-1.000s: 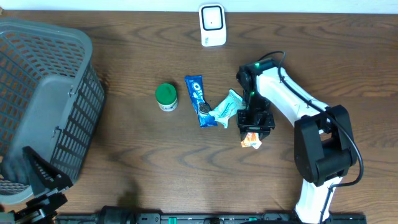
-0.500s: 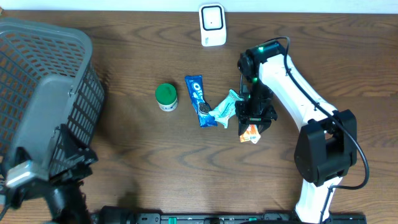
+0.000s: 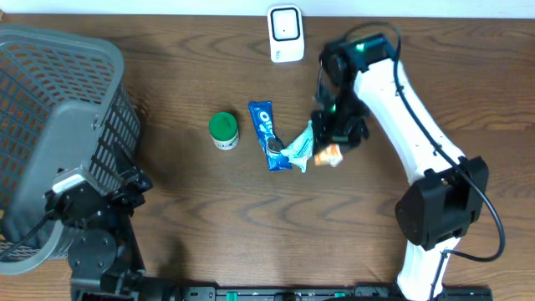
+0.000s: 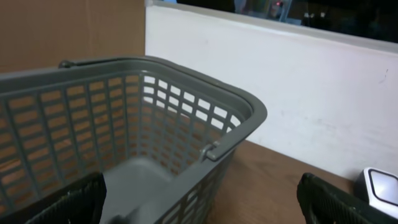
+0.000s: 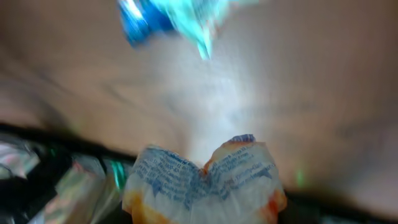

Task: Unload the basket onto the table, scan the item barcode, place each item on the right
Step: 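Carry the orange box to the white scanner and hold it there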

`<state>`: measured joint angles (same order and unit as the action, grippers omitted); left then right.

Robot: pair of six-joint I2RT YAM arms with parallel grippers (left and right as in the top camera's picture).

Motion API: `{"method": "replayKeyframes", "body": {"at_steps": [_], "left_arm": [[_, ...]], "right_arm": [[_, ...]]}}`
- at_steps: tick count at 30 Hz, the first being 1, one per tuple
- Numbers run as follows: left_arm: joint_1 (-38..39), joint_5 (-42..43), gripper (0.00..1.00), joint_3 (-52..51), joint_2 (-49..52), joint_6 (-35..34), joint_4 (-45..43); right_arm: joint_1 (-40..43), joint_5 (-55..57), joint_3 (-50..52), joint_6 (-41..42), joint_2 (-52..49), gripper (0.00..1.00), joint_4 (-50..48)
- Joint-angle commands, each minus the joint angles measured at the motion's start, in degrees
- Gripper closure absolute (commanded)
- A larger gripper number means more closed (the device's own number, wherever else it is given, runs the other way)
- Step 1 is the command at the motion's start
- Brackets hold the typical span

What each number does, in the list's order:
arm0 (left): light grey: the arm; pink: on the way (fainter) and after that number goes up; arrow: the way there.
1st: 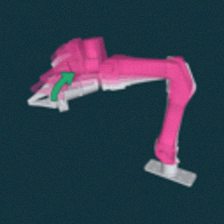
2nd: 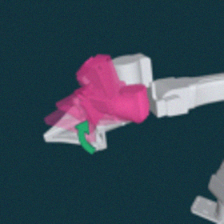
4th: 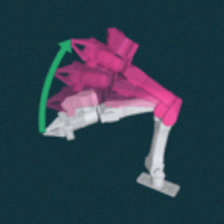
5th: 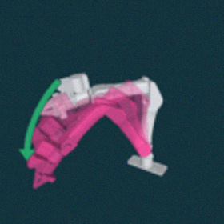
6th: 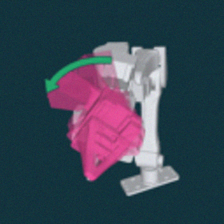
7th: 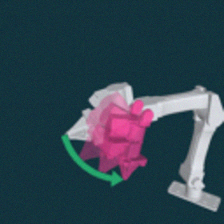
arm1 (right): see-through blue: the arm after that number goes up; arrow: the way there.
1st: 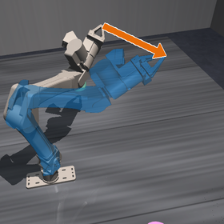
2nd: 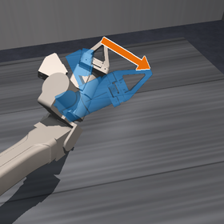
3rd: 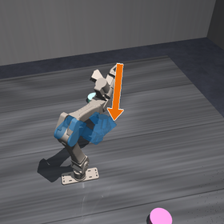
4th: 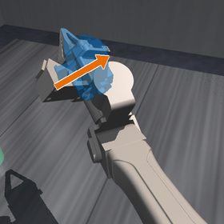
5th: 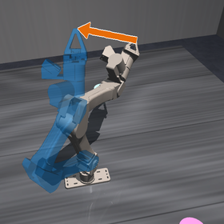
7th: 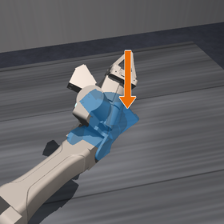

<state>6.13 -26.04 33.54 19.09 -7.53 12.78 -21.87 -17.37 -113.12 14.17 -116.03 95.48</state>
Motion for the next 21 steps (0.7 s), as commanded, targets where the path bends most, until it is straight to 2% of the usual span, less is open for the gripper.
{"method": "replayKeyframes", "body": {"at_steps": [1, 5, 9, 15, 21], "left_arm": [[-0.11, -0.09, 0.02, -1.99, 1.18, -0.31, -1.84], [-0.11, -0.11, 0.02, -3.21, 1.16, -0.31, -2.03], [-0.11, -0.09, 0.02, -4.42, 1.16, -0.31, -2.23], [-0.11, -0.11, 0.02, -5.40, 1.16, -0.31, -2.21], [-0.11, -0.11, 0.02, -5.46, 1.16, -0.31, -2.23]], "right_arm": [[0.02, 3.32, -7.19, 1.01, 0.04, 0.65, -2.78], [0.02, 7.08, -11.98, 1.20, 0.04, 0.69, -11.76], [-0.39, 15.15, -11.69, 1.20, -0.15, 0.71, -24.81], [-2.08, 22.71, -6.19, 1.18, -0.37, 0.71, -47.19], [-2.99, 30.32, 3.98, 0.35, -3.34, 0.69, -75.10]]}}
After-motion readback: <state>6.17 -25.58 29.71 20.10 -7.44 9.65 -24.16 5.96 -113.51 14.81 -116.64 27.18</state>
